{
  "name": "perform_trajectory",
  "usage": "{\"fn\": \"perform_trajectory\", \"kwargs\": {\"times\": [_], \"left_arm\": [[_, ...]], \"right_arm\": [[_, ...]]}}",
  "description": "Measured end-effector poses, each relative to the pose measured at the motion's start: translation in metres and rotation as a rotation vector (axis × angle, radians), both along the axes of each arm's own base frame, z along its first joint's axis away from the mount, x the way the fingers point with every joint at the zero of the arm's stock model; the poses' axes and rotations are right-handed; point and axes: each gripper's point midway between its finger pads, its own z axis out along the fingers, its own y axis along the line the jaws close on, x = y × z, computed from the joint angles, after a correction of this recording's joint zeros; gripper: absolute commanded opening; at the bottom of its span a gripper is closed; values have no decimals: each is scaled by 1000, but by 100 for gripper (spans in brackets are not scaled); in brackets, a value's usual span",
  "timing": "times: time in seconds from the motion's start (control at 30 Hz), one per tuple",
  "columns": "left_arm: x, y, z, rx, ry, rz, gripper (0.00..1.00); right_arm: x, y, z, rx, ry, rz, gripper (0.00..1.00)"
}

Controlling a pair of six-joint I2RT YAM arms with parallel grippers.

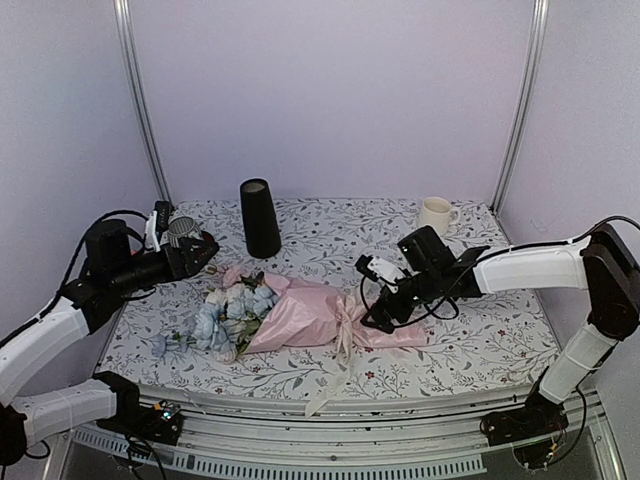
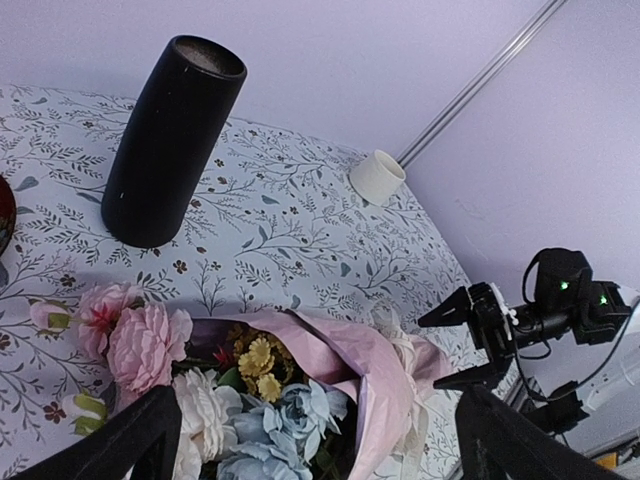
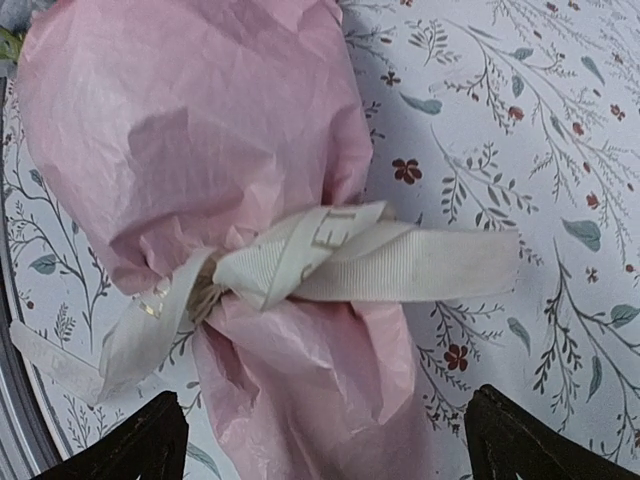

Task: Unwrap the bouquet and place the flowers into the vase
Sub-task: Move the tied bouquet to the center of the board, then adjust the tied bouquet at the center of the board.

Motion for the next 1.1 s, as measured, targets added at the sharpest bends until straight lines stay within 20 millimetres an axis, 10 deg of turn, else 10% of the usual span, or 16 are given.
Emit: {"fn": "perform_trajectory", "kwargs": {"times": [0.3,0.67,1.1], "left_arm": [[-7,-10,6,-11,-6,-23,98],[-10,-16,3,1,1,-24,98],[-8,-12,8,10,-15,1,98]], "right_arm": [[23,41,34,47,-66,78,99],[23,91,6,-15,-33,215,99],[15,96,-16,-51,-5,278,99]]}}
